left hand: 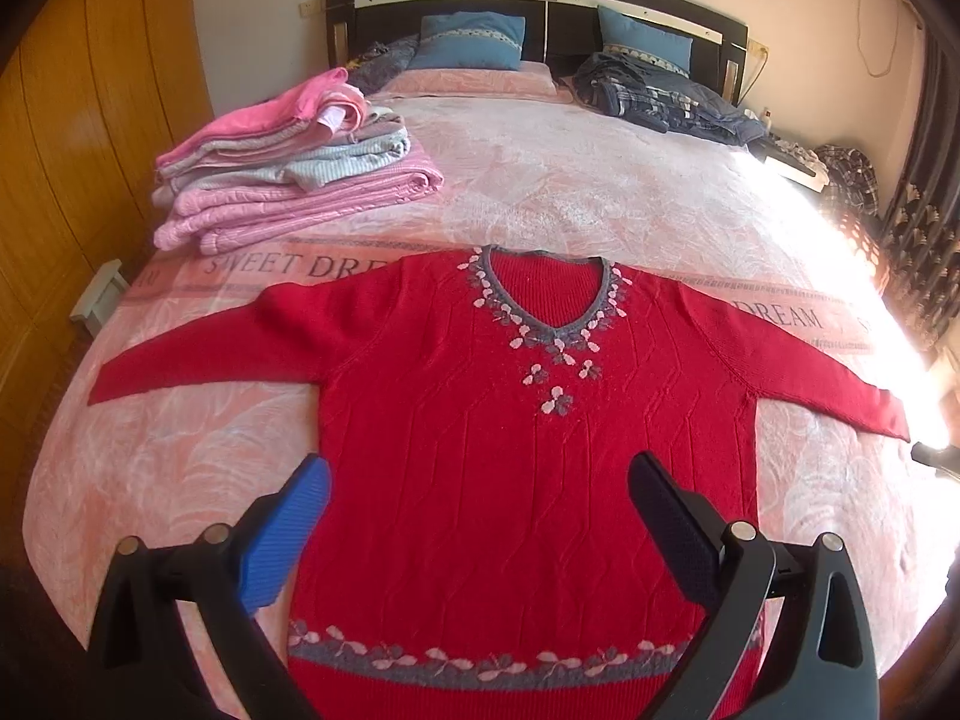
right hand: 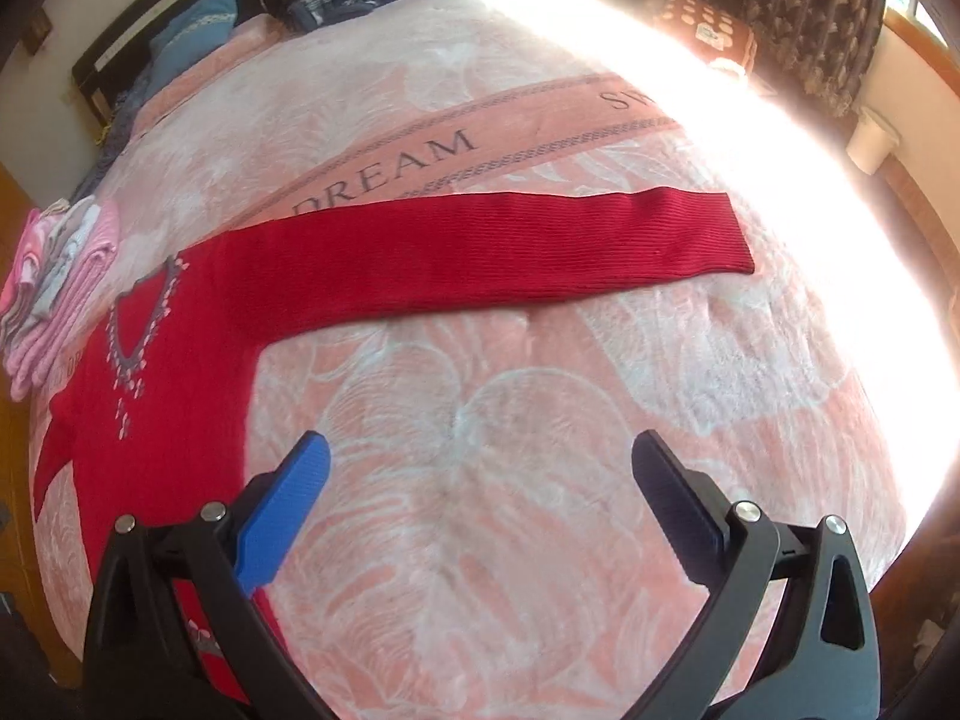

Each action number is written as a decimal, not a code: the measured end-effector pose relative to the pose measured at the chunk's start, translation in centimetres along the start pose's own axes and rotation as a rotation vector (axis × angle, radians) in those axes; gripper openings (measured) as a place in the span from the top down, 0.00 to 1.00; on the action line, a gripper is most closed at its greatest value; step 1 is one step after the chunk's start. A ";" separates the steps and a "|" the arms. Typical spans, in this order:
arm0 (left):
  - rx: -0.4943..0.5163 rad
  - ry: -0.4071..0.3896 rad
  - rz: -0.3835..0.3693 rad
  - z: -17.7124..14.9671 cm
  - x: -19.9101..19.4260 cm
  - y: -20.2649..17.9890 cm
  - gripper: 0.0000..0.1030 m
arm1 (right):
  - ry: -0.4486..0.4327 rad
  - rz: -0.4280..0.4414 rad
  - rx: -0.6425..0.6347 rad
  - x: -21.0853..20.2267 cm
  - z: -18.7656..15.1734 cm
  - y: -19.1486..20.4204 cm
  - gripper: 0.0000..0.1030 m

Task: Fold small clothes
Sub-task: 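Move the right tool to the sleeve cuff and grasp it, then fold the sleeve across the sweater body with the right tool while the left tool pins the body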

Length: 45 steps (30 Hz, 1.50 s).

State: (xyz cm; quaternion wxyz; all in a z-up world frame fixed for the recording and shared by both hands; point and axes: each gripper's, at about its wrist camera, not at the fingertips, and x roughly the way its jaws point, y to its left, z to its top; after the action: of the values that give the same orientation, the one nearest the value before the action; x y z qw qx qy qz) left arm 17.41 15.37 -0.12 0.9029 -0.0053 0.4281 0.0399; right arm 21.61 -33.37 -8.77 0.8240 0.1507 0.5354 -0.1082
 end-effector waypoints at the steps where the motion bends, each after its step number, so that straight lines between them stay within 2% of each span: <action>1: 0.000 0.004 0.011 0.7 1.2 -0.7 0.04 | 0.011 0.003 0.041 1.2 1.3 -2.2 0.04; 5: -0.013 0.008 0.029 3.0 5.2 -3.0 0.04 | 0.033 -0.024 0.157 5.4 5.4 -9.6 0.04; 9: -0.013 0.011 0.043 4.4 8.3 -4.5 0.04 | 0.040 -0.055 0.194 8.4 8.1 -14.1 0.04; 13: 0.012 0.001 0.070 5.1 10.4 -5.6 0.04 | 0.070 -0.062 0.234 10.9 9.7 -17.1 0.09; 14: 0.019 0.000 0.074 5.1 10.8 -5.7 0.04 | 0.080 -0.062 0.245 11.5 10.0 -17.5 0.12; 16: 0.031 -0.001 0.084 5.0 11.7 -6.0 0.04 | 0.099 -0.045 0.267 12.5 10.3 -18.5 0.25; 17: 0.037 0.001 0.091 4.9 12.0 -6.1 0.04 | 0.107 -0.034 0.283 13.0 10.4 -19.1 0.27; 21: 0.048 0.021 0.099 4.3 13.4 -6.2 0.04 | 0.091 -0.015 0.312 13.7 10.7 -20.0 0.24; 23: 0.051 0.030 0.102 4.1 14.0 -6.1 0.04 | 0.096 -0.039 0.285 13.7 10.7 -19.6 0.25; 25: 0.051 0.037 0.102 3.9 14.2 -6.0 0.04 | 0.094 -0.067 0.225 13.4 10.3 -18.6 0.34; 27: 0.046 0.038 0.097 3.8 14.2 -5.8 0.04 | 0.084 -0.069 0.181 13.0 9.9 -17.7 0.53; 28: 0.044 0.038 0.096 3.8 14.2 -5.7 0.04 | 0.082 -0.063 0.180 12.7 9.7 -17.6 0.58; 30: 0.042 0.036 0.096 3.7 13.9 -5.3 0.04 | 0.069 0.001 0.207 11.8 9.2 -17.5 0.89; 31: 0.042 0.035 0.097 3.7 13.7 -5.1 0.04 | 0.058 0.015 0.218 11.3 9.3 -17.1 0.90; 34: 0.046 0.024 0.108 3.7 13.1 -4.1 0.04 | 0.011 -0.012 0.170 8.7 9.0 -15.6 0.94; 37: 0.027 0.013 0.122 3.8 12.4 -2.5 0.04 | -0.040 0.045 0.128 5.3 8.4 -13.0 0.95; 45: 0.012 0.018 0.143 4.1 12.1 1.0 0.04 | -0.046 0.172 -0.086 0.2 6.4 0.2 0.96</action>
State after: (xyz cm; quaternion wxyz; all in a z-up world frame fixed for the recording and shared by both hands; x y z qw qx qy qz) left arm 28.15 17.37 -6.86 0.8938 0.0303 0.4358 0.1015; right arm 27.19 -35.55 -6.49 0.8479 0.1583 0.5057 -0.0175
